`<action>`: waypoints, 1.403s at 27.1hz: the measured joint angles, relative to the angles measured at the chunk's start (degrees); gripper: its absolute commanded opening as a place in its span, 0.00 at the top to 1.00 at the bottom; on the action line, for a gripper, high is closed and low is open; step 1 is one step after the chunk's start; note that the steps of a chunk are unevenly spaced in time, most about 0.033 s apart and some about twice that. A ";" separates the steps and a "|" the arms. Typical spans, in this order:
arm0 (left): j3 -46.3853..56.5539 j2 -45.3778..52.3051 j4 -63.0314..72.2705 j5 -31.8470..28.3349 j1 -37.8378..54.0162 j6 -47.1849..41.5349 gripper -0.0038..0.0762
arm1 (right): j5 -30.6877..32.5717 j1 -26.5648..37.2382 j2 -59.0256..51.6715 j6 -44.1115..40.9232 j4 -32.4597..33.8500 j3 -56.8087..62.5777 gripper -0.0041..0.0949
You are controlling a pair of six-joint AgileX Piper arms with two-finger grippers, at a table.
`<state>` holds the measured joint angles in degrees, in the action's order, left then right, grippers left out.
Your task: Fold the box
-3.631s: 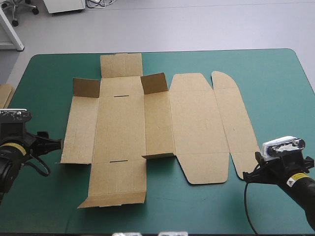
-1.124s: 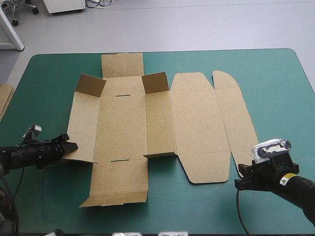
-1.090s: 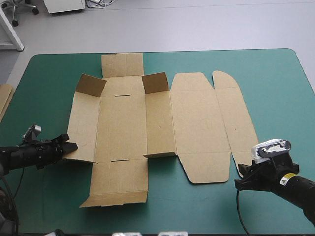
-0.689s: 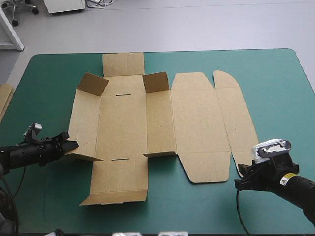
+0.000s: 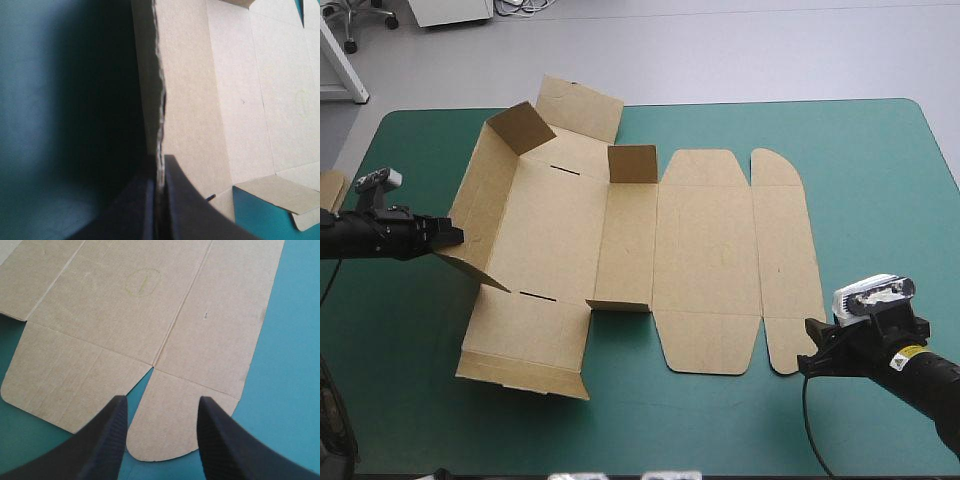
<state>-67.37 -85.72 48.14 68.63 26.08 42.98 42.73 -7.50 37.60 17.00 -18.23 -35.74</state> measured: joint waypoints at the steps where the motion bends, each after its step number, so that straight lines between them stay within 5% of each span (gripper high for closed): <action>1: -1.82 0.00 -1.02 0.13 -1.51 -0.44 0.96 | -0.05 0.00 0.00 0.11 0.05 -0.20 0.54; 11: -18.66 -4.30 -7.83 1.94 -12.90 -1.36 0.94 | -0.49 0.00 0.00 0.42 3.86 -3.57 0.54; 23: -22.86 -12.16 -8.25 1.11 -23.38 8.39 0.93 | 0.54 0.00 0.00 -0.09 3.96 -4.58 0.54; 38: -34.99 -12.33 -10.40 2.97 -24.71 19.17 0.93 | -0.15 0.00 0.13 -0.30 4.37 -6.03 0.54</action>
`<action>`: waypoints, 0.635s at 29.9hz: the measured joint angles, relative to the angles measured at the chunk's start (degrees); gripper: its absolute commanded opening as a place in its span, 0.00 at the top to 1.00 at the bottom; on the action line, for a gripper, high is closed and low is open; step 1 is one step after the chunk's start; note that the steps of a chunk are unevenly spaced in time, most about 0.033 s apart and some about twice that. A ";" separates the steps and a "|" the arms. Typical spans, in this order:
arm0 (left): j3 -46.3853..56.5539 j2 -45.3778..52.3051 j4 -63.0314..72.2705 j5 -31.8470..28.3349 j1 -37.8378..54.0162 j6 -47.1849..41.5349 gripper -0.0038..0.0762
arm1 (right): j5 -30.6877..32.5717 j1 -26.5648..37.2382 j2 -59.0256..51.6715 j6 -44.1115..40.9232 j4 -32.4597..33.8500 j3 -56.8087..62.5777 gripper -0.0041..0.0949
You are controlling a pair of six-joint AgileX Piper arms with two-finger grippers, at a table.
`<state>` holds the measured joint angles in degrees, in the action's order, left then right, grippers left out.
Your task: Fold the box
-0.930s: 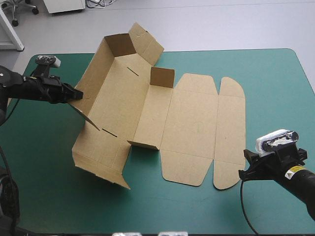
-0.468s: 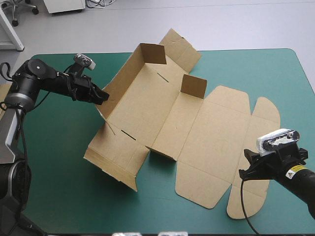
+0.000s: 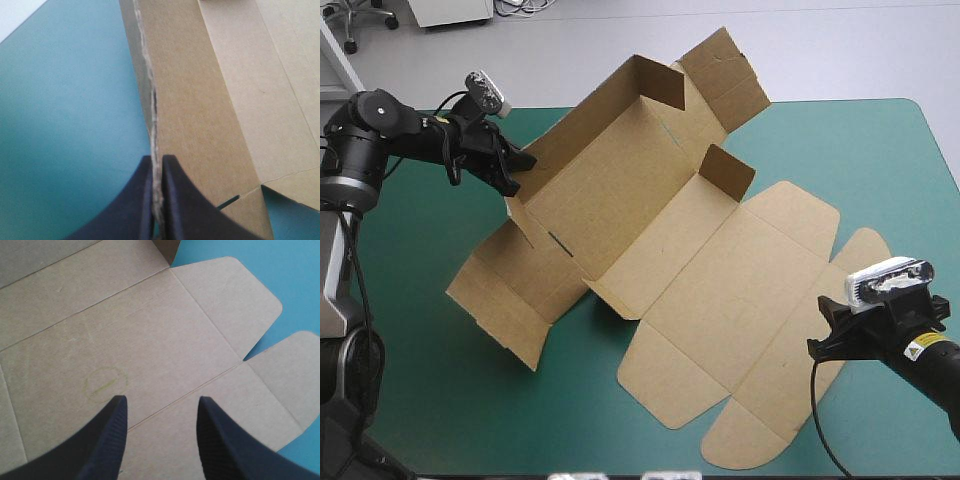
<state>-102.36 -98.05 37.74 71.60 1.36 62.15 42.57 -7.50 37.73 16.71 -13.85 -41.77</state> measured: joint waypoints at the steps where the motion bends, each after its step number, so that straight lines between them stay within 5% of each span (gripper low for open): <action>1: -0.48 0.00 -0.69 0.00 -0.13 0.30 0.93 | 0.05 0.00 0.07 0.00 0.00 -0.50 0.54; 19: -3.33 0.30 -21.72 -0.66 -20.71 9.40 0.95 | 0.67 0.00 4.05 -3.18 9.12 -3.64 0.54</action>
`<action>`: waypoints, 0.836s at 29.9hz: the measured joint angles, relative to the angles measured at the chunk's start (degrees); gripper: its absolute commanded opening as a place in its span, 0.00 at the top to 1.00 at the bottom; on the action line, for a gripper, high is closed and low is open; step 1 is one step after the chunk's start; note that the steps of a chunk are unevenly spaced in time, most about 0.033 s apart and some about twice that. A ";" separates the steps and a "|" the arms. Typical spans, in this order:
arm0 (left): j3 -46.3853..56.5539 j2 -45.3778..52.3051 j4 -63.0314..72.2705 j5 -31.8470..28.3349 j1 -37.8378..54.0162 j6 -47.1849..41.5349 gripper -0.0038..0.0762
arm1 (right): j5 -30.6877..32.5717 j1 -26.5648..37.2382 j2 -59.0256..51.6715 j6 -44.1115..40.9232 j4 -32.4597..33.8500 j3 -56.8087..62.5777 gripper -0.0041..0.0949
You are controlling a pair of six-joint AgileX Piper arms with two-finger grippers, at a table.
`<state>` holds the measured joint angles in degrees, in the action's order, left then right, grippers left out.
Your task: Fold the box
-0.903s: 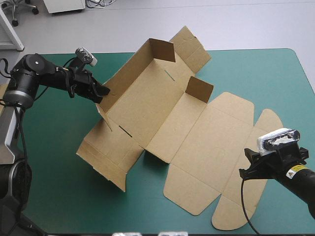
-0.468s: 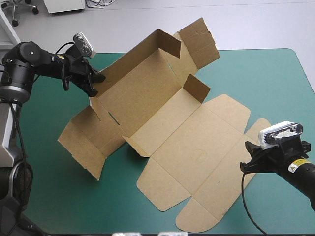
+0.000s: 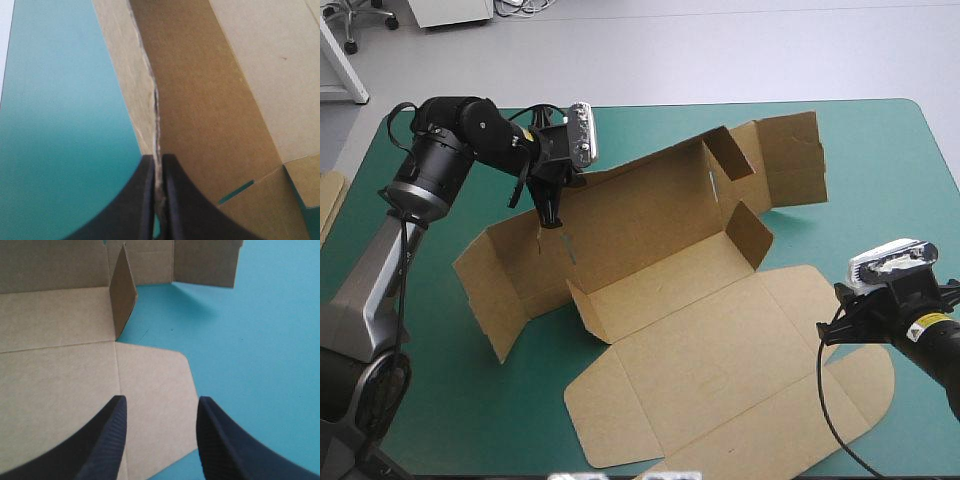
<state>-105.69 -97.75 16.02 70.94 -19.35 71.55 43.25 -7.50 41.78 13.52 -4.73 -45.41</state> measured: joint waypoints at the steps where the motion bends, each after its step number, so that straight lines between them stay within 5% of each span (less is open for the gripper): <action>1: 0.01 0.06 -0.22 0.00 -0.47 -0.40 0.96 | 0.00 0.00 0.00 -0.26 0.25 -0.11 0.54; 8: -0.06 0.41 -1.74 0.05 -1.49 -2.90 0.96 | -1.61 0.00 0.00 -0.88 0.58 -0.72 0.54; 20: -1.06 0.63 -2.53 -7.74 -2.62 21.89 0.93 | -2.93 -0.03 0.00 -3.54 0.58 -0.72 0.54; 25: -1.42 0.66 0.27 -6.05 -3.06 26.56 0.97 | -3.10 -0.03 0.00 -5.10 0.58 -0.72 0.54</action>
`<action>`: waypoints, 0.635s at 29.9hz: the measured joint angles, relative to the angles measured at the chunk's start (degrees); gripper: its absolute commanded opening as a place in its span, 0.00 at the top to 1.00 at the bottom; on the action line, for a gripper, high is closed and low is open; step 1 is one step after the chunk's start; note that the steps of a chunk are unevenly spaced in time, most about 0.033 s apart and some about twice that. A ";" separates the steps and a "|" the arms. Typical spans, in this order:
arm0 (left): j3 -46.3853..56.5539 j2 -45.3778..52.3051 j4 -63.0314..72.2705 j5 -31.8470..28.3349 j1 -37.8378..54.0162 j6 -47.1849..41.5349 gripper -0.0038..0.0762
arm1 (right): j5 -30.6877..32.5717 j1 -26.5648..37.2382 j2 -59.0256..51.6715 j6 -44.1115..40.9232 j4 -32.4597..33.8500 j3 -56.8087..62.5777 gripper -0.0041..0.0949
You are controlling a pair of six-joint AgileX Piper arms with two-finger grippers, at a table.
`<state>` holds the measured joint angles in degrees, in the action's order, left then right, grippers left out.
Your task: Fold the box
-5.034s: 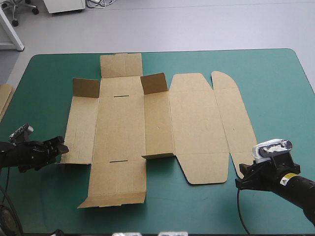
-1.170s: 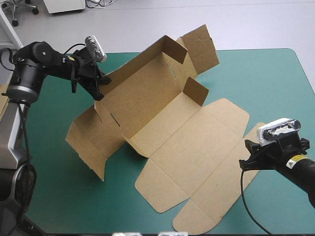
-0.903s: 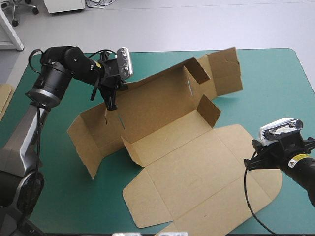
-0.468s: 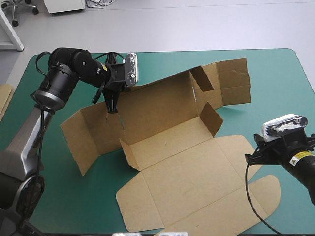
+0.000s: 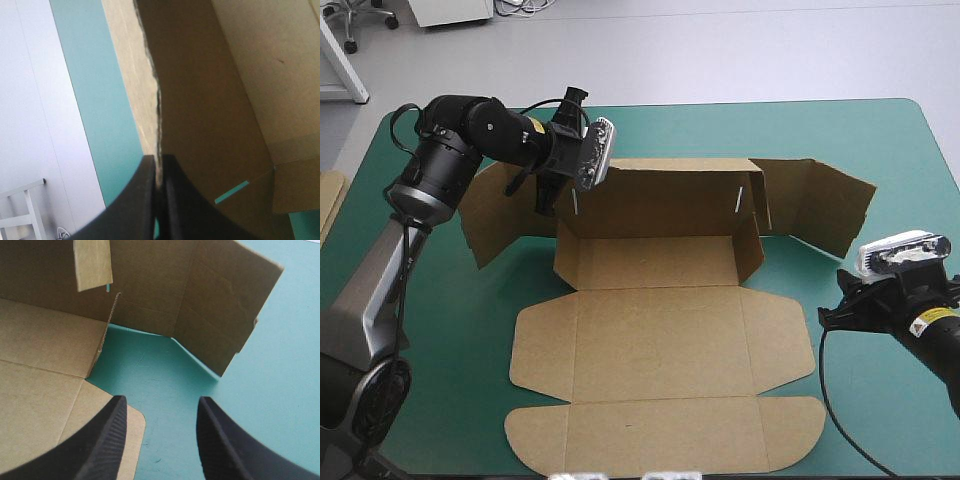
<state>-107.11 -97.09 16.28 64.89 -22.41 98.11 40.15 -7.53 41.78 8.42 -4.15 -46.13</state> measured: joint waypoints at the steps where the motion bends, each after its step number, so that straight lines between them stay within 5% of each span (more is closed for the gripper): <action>1: 0.00 0.00 0.00 0.08 -0.19 0.21 0.97 | 0.06 0.00 0.00 -0.14 0.00 -0.13 0.54; 13: 3.26 1.46 -5.97 -4.46 -5.48 -10.68 0.97 | 0.01 0.00 0.00 -3.02 7.38 -6.35 0.54; 19: 13.57 6.81 -15.87 -13.59 -11.26 -21.44 0.97 | -0.16 0.00 0.00 -3.89 9.53 -6.62 0.54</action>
<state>-93.53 -90.29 0.42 51.30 -33.67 76.66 39.99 -7.53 41.78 4.53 5.37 -52.75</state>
